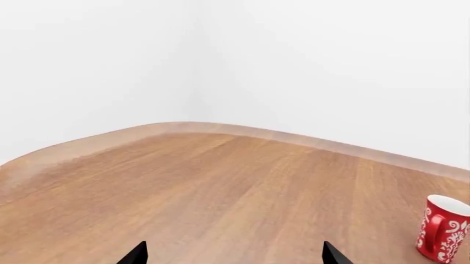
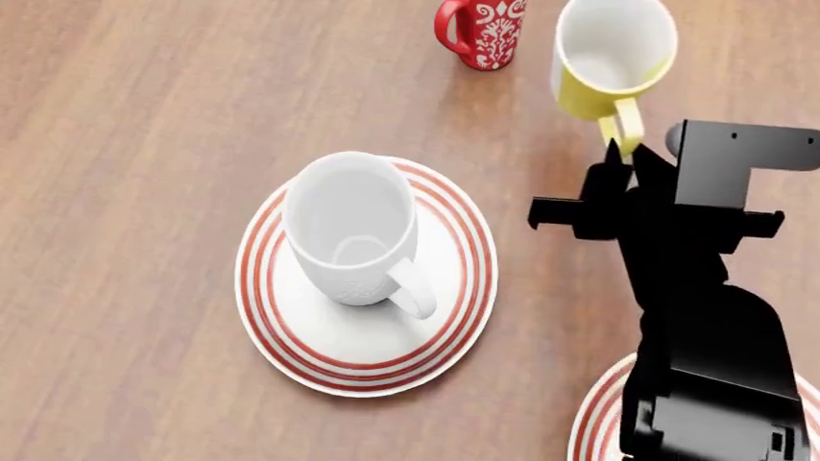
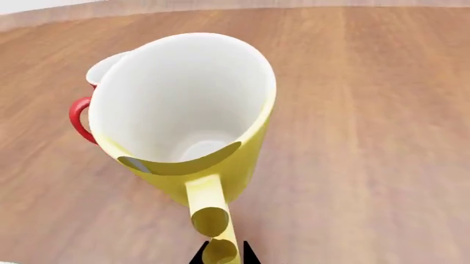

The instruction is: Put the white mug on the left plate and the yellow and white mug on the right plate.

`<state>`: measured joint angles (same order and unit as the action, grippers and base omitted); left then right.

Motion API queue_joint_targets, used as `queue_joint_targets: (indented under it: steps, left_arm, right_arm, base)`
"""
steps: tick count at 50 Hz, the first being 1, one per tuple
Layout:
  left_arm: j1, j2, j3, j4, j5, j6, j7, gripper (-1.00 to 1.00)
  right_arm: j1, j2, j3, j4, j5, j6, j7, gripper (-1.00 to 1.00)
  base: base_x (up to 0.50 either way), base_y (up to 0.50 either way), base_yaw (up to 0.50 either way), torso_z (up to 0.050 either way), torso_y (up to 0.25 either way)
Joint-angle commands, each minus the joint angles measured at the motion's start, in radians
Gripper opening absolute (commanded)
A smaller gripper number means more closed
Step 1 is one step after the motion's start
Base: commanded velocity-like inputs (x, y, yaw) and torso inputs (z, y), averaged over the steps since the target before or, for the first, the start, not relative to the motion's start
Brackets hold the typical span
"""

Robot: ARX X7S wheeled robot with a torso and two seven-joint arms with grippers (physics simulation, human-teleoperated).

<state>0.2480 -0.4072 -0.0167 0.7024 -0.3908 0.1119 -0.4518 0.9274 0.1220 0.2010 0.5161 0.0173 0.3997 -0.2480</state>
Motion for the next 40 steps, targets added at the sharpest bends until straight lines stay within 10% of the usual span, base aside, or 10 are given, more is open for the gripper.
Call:
queue_joint_targets:
  steps: [1, 40]
  left_arm:
    - [-0.006, -0.003, 0.005, 0.003, 0.0, -0.005, -0.004, 1.0]
    - [-0.023, 0.007, 0.06, -0.014, 0.038, 0.0, 0.004, 1.0]
  right_arm:
    - [-0.088, -0.004, -0.005, -0.261, 0.003, 0.136, 0.006, -1.0]
    - [-0.357, 0.078, 0.122, -0.783, 0.16, 0.405, -0.059, -1.0]
  base:
    - [0.0, 0.0, 0.0, 0.0, 0.0]
    - [0.0, 0.0, 0.0, 0.0, 0.0]
